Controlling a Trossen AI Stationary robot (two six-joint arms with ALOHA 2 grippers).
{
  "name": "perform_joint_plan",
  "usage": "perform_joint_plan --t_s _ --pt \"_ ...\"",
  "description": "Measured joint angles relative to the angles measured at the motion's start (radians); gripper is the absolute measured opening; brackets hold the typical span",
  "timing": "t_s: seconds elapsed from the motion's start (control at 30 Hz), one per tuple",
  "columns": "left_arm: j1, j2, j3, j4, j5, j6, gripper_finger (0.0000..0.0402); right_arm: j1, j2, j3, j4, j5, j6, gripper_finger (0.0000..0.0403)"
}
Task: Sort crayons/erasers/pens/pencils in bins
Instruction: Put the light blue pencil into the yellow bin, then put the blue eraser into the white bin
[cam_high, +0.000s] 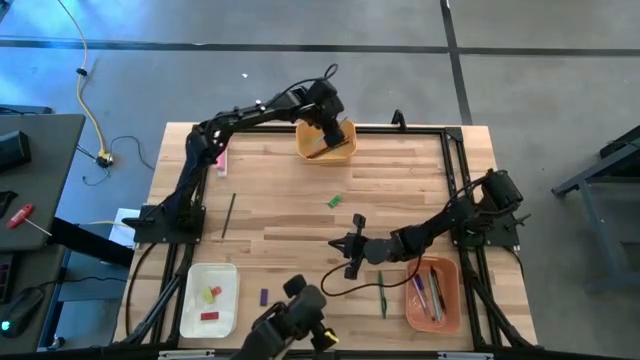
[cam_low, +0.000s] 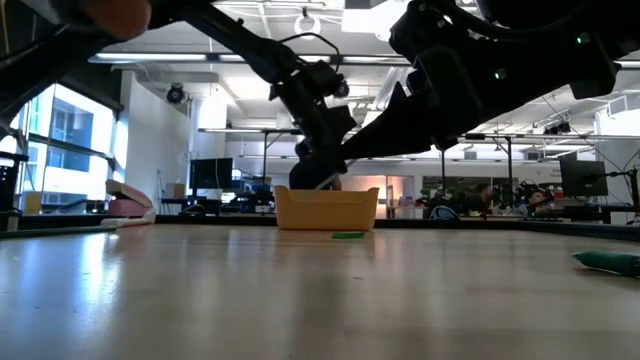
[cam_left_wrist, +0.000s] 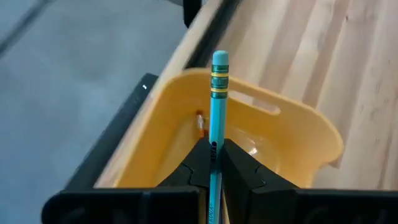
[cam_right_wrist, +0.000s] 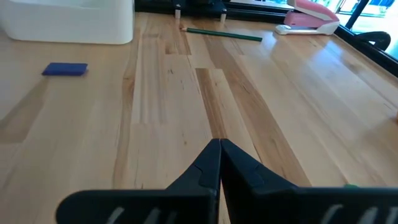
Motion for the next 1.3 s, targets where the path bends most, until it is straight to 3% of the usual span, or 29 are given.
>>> perform_joint_plan --t_s 0.83,1.2,1.3 --pt "0.005 0.103 0.001 0.007 0.028 0.044 0.0021 0.0 0.0 0.0 -0.004 0.0 0.0 0.0" --pt "0.001 0.103 0.001 0.02 0.004 0.038 0.0082 0.0 0.0 0.0 -0.013 0.0 0.0 0.0" --pt "-0.002 0.103 0.001 0.019 -0.057 0.04 0.0092 0.0 0.0 0.0 -0.028 0.0 0.0 0.0"
